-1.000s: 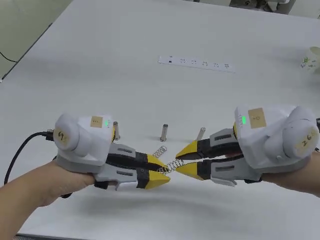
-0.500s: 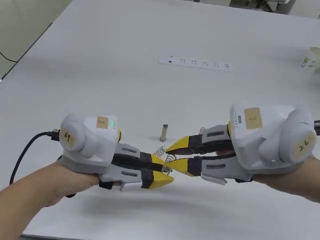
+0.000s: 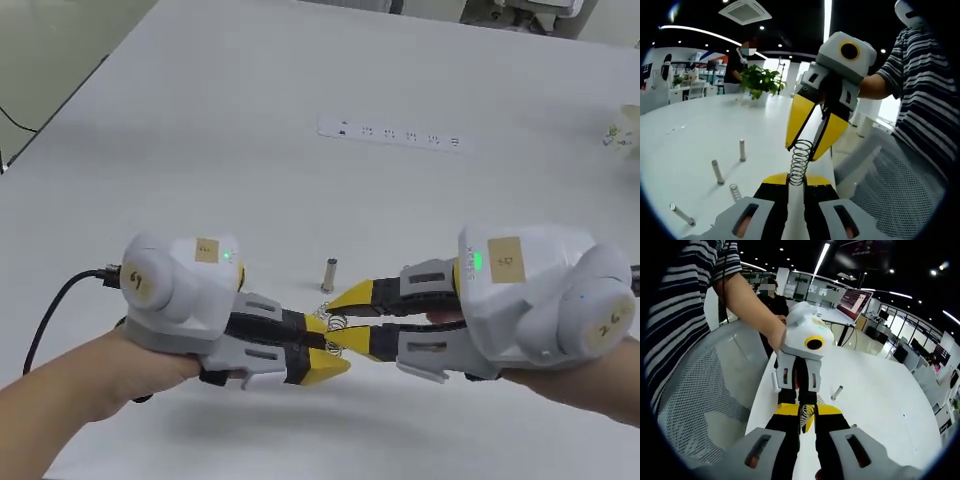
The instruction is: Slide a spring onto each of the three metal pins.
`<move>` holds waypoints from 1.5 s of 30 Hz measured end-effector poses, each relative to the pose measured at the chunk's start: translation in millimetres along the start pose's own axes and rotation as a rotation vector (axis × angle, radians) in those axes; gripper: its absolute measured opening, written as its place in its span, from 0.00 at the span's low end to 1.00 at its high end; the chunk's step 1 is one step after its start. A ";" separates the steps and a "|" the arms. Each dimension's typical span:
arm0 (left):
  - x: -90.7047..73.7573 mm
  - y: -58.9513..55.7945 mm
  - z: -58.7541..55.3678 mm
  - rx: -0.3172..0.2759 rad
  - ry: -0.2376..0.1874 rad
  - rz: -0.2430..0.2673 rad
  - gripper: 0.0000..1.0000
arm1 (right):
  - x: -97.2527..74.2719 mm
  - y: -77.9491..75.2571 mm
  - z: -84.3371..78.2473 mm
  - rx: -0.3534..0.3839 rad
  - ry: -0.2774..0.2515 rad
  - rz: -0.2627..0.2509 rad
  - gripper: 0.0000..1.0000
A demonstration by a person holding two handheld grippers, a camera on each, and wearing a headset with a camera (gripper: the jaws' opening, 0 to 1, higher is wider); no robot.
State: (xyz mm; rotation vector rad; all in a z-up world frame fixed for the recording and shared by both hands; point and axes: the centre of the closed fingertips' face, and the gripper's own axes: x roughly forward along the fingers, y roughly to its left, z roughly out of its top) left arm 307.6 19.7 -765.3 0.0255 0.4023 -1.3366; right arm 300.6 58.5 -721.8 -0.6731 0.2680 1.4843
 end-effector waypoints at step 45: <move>-66.5 27.8 -25.8 -0.116 0.057 0.185 0.59 | -8.8 -28.9 -10.6 -0.015 0.048 -0.106 0.07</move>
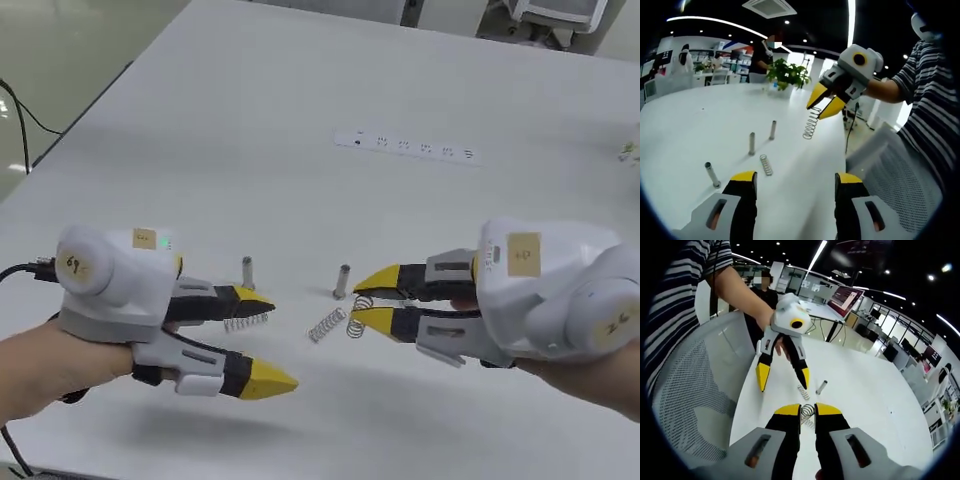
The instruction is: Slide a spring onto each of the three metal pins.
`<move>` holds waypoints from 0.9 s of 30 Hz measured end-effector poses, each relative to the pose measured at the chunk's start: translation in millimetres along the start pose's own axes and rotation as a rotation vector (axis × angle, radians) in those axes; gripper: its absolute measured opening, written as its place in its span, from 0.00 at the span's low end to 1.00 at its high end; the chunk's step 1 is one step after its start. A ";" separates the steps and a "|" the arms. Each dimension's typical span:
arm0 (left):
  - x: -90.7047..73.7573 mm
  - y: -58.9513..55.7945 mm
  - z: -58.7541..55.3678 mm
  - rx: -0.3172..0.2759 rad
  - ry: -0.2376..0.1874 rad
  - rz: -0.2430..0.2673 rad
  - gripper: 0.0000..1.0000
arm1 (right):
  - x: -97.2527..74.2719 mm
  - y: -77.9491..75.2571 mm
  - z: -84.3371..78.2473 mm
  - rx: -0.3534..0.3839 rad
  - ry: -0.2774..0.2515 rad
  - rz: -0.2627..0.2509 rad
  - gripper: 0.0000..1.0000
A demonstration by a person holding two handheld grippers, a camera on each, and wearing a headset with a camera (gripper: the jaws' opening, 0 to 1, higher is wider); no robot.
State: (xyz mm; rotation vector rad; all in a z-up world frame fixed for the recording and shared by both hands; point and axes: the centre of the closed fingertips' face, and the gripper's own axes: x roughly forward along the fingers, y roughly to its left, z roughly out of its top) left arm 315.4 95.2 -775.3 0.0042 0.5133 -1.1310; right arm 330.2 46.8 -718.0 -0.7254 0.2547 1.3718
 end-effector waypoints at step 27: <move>-42.4 32.5 5.7 -0.031 -0.129 0.150 0.98 | -16.0 -32.8 -44.6 0.061 0.092 -0.114 0.07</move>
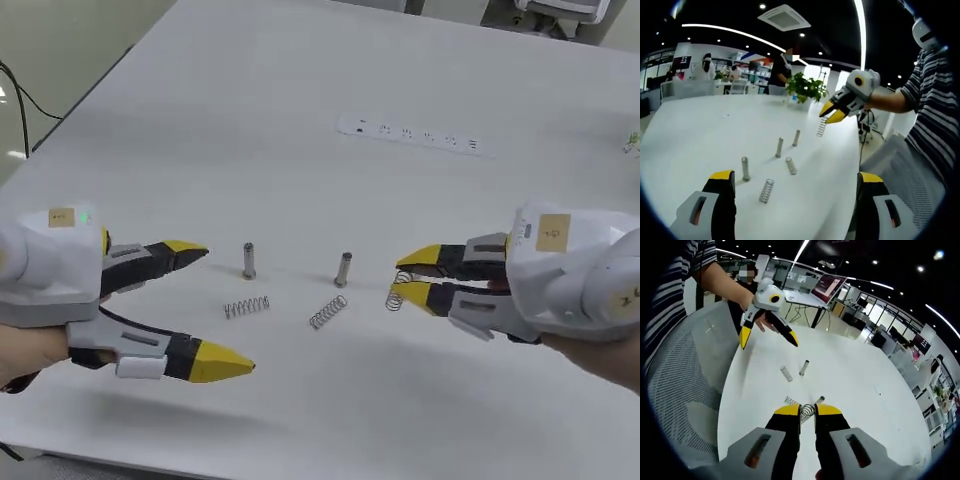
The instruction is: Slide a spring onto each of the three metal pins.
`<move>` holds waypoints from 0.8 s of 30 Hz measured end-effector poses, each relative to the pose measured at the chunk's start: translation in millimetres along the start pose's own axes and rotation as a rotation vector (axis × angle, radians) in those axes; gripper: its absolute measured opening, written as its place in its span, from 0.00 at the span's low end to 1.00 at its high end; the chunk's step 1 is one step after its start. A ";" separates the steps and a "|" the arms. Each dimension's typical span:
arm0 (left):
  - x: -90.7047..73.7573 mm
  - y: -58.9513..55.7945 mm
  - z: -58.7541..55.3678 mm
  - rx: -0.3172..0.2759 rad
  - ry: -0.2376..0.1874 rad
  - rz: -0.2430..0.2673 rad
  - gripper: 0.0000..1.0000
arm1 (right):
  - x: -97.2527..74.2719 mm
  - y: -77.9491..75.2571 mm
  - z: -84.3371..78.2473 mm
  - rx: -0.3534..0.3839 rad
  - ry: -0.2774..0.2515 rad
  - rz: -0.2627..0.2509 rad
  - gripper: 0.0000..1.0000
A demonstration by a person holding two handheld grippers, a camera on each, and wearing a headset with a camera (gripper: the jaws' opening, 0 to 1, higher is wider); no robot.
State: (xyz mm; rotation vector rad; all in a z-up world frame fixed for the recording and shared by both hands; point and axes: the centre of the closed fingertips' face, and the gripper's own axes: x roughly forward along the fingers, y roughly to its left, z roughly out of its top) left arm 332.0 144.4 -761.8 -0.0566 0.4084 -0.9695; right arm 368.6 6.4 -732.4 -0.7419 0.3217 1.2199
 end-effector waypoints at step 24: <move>-8.3 5.0 -3.4 -0.017 -0.008 0.035 0.98 | -3.7 -68.4 -37.9 0.126 0.057 -0.183 0.07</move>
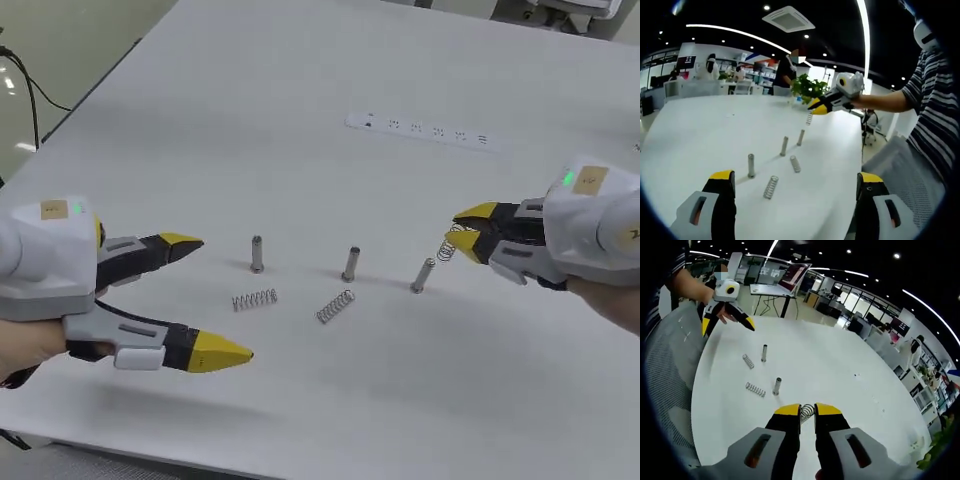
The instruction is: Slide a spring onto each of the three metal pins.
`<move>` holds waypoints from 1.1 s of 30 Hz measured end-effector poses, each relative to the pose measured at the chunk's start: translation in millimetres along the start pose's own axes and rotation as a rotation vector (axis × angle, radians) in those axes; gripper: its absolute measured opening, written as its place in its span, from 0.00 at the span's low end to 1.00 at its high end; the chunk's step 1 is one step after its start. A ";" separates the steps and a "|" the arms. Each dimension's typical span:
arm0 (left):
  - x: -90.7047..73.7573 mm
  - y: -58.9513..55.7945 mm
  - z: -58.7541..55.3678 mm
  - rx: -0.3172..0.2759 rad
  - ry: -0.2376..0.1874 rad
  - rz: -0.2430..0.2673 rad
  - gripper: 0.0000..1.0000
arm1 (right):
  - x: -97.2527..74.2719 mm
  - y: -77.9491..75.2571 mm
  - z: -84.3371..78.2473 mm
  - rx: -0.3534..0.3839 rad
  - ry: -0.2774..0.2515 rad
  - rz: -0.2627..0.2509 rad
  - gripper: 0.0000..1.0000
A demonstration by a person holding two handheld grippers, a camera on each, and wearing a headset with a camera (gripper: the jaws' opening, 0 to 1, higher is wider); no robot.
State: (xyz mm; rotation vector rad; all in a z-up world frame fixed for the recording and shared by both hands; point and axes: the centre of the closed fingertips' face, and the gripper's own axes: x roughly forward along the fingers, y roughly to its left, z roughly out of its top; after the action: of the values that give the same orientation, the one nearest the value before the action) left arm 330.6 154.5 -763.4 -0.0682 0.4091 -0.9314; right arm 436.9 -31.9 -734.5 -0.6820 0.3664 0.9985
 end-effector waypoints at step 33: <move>-4.3 4.6 0.2 -0.012 0.001 0.014 0.96 | 14.0 0.0 -7.7 0.037 0.013 0.009 0.08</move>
State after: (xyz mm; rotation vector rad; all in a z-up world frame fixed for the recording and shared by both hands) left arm 332.0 160.7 -763.0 -0.0756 0.4157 -0.9156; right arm 444.2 -28.1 -748.2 -0.6540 0.3984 0.9943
